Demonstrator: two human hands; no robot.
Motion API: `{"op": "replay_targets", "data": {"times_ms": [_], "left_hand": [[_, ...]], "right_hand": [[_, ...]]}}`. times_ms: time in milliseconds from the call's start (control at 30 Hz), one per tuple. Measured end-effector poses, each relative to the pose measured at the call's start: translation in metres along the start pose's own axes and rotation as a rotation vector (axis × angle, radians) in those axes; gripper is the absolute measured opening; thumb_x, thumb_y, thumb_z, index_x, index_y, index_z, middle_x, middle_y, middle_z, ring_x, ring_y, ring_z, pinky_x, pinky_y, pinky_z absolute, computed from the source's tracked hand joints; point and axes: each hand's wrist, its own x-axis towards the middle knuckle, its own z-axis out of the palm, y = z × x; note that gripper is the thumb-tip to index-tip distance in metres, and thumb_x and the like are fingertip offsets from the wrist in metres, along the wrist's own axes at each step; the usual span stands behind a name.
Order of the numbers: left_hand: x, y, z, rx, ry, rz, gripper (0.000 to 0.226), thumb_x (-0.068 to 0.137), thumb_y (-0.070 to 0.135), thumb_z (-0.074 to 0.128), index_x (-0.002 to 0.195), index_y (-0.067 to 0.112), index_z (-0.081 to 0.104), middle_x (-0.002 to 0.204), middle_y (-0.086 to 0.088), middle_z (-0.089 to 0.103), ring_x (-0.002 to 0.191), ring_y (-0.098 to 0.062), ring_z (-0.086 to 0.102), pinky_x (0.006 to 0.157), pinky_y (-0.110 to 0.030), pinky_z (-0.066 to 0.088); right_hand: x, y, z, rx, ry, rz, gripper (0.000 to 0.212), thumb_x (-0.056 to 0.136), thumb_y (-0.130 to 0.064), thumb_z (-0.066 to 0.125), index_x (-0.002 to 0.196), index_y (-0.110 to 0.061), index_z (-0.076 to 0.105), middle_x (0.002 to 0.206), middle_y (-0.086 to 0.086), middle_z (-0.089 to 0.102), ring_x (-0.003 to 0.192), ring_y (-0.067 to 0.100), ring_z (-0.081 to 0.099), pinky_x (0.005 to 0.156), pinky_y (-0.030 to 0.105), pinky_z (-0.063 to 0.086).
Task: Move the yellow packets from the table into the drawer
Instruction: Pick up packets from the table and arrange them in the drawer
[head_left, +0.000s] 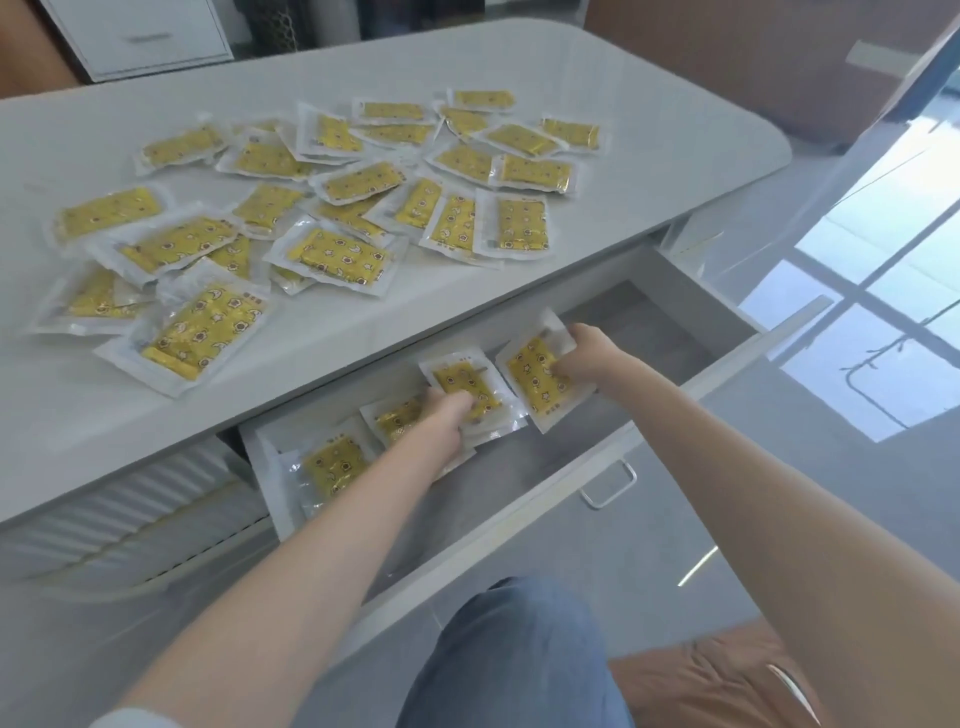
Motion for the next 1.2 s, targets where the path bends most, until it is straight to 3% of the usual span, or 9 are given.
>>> {"op": "replay_targets", "data": {"times_ms": [200,267,400,567,700,833,967,1200], "left_hand": [[0.006,-0.007,0.006,0.095,0.030,0.058,0.040,0.086,-0.005,0.058,0.124,0.001,0.048,0.124,-0.017,0.055,0.103,-0.026,0.057,0.072,-0.028,0.047],[0.004,-0.009,0.006,0.146,0.055,0.102,0.050,0.085,-0.006,0.059,0.131,0.002,0.042,0.129,-0.016,0.051,0.108,-0.026,0.056,0.069,-0.026,0.047],[-0.003,-0.014,0.005,0.251,0.133,0.221,0.079,0.083,-0.008,0.060,0.146,0.010,0.016,0.144,-0.012,0.033,0.131,-0.030,0.039,0.085,-0.025,0.041],[-0.015,-0.015,0.000,0.536,0.139,0.356,0.094,0.081,-0.006,0.066,0.151,0.011,0.006,0.153,-0.012,0.006,0.143,-0.029,0.016,0.113,-0.032,0.027],[-0.022,-0.016,-0.004,0.918,0.039,0.536,0.085,0.082,0.019,0.070,0.150,0.021,0.020,0.157,-0.008,-0.001,0.144,-0.031,0.002,0.117,-0.042,0.013],[-0.020,-0.017,-0.002,1.277,-0.091,0.611,0.077,0.084,0.040,0.064,0.148,0.033,0.021,0.159,-0.006,-0.008,0.146,-0.032,-0.011,0.114,-0.051,-0.006],[-0.019,-0.019,0.004,1.327,-0.085,0.607,0.066,0.092,0.040,0.053,0.149,0.034,0.020,0.158,-0.013,-0.010,0.143,-0.039,-0.014,0.112,-0.057,-0.006],[-0.017,-0.019,0.010,1.398,0.006,0.635,0.061,0.093,0.033,0.054,0.147,0.031,0.024,0.157,-0.020,0.003,0.143,-0.046,0.004,0.114,-0.060,0.007]], "right_hand": [[0.021,-0.004,0.008,-0.090,-0.015,0.004,0.048,0.092,-0.004,0.050,0.138,-0.009,0.037,0.130,0.011,0.049,0.116,0.029,0.051,0.079,0.031,0.043],[0.027,-0.004,0.011,-0.100,-0.023,0.018,0.045,0.092,-0.007,0.050,0.136,-0.009,0.038,0.131,0.013,0.049,0.117,0.030,0.050,0.084,0.034,0.045],[0.037,-0.005,0.017,-0.079,-0.044,0.031,0.049,0.093,-0.008,0.049,0.141,-0.009,0.035,0.135,0.014,0.047,0.120,0.032,0.049,0.092,0.037,0.046],[0.050,-0.002,0.023,-0.055,-0.051,0.025,0.052,0.093,-0.004,0.047,0.143,-0.010,0.033,0.137,0.015,0.045,0.122,0.034,0.048,0.097,0.039,0.047],[0.055,0.005,0.026,-0.093,-0.023,0.022,0.054,0.089,0.001,0.046,0.141,-0.011,0.034,0.131,0.017,0.049,0.115,0.034,0.052,0.090,0.038,0.050],[0.056,0.010,0.028,-0.154,0.010,-0.001,0.056,0.087,0.002,0.048,0.139,-0.010,0.034,0.129,0.017,0.050,0.111,0.034,0.054,0.088,0.040,0.051],[0.055,0.014,0.031,-0.367,0.041,0.007,0.057,0.086,-0.001,0.051,0.139,-0.010,0.034,0.138,0.014,0.036,0.128,0.034,0.034,0.099,0.050,0.041],[0.058,0.017,0.027,-0.401,-0.042,-0.052,0.053,0.087,-0.013,0.062,0.135,-0.007,0.042,0.137,0.015,0.033,0.124,0.036,0.036,0.089,0.039,0.043]]}}
